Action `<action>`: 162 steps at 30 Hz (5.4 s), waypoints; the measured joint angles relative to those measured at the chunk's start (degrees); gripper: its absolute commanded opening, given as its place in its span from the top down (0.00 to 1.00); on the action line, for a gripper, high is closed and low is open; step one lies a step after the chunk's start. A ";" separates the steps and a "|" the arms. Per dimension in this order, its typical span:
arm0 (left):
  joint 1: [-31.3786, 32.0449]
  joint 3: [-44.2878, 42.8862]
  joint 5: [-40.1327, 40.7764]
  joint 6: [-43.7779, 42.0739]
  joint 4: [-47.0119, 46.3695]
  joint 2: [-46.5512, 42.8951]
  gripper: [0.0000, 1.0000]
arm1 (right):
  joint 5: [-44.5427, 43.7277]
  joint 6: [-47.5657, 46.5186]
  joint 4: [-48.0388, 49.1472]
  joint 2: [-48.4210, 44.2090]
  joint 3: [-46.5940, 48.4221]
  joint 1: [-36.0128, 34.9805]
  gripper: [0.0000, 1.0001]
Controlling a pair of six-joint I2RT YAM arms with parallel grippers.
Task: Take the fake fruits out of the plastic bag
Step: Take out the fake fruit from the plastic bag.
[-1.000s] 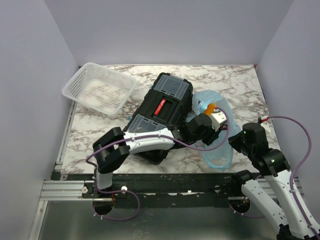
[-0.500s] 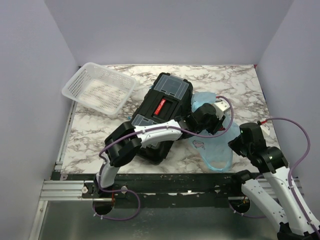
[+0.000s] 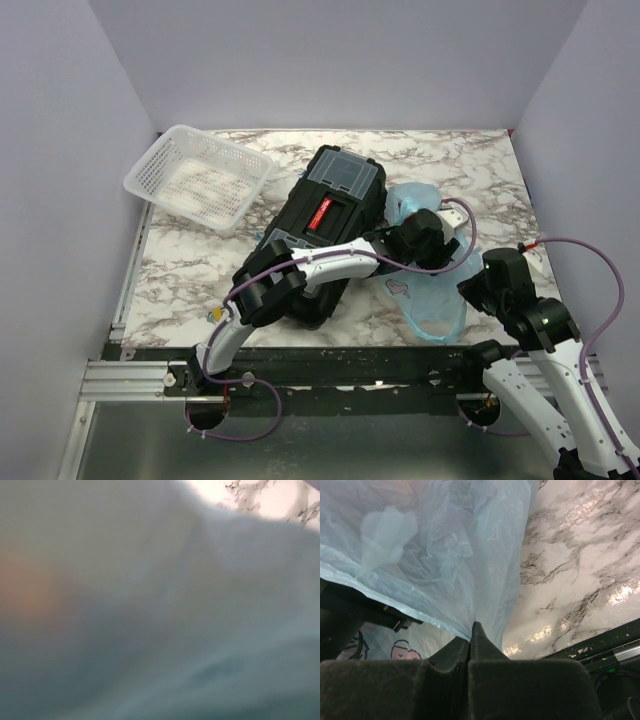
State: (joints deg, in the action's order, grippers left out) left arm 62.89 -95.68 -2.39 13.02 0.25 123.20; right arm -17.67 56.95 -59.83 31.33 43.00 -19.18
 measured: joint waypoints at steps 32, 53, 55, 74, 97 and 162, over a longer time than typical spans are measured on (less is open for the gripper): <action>-3.61 1.09 -1.55 -1.07 1.11 -2.19 0.41 | 1.60 -1.51 0.81 3.80 -0.04 0.00 0.18; -3.50 -1.64 -2.73 -1.14 1.16 3.08 0.35 | 2.08 -3.45 0.63 -0.52 1.51 0.00 0.99; -3.34 -2.08 -2.75 -1.14 1.18 3.96 0.29 | 2.36 -3.48 0.66 -0.68 1.51 0.00 0.99; -2.40 -9.18 2.82 -1.18 6.38 11.93 0.66 | 2.97 -4.07 1.92 -0.76 1.11 0.00 0.99; -2.71 1.66 -2.10 -0.92 10.12 -8.72 0.94 | 2.64 -4.39 3.28 -1.77 0.00 0.00 0.99; -5.01 23.26 -20.44 1.88 -5.22 -16.85 1.00 | -0.90 -3.82 7.10 0.81 1.90 0.00 0.94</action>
State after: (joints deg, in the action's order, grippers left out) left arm 57.89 -72.42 -22.83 14.90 -4.97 106.34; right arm -18.57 53.12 -52.73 32.14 44.91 -19.18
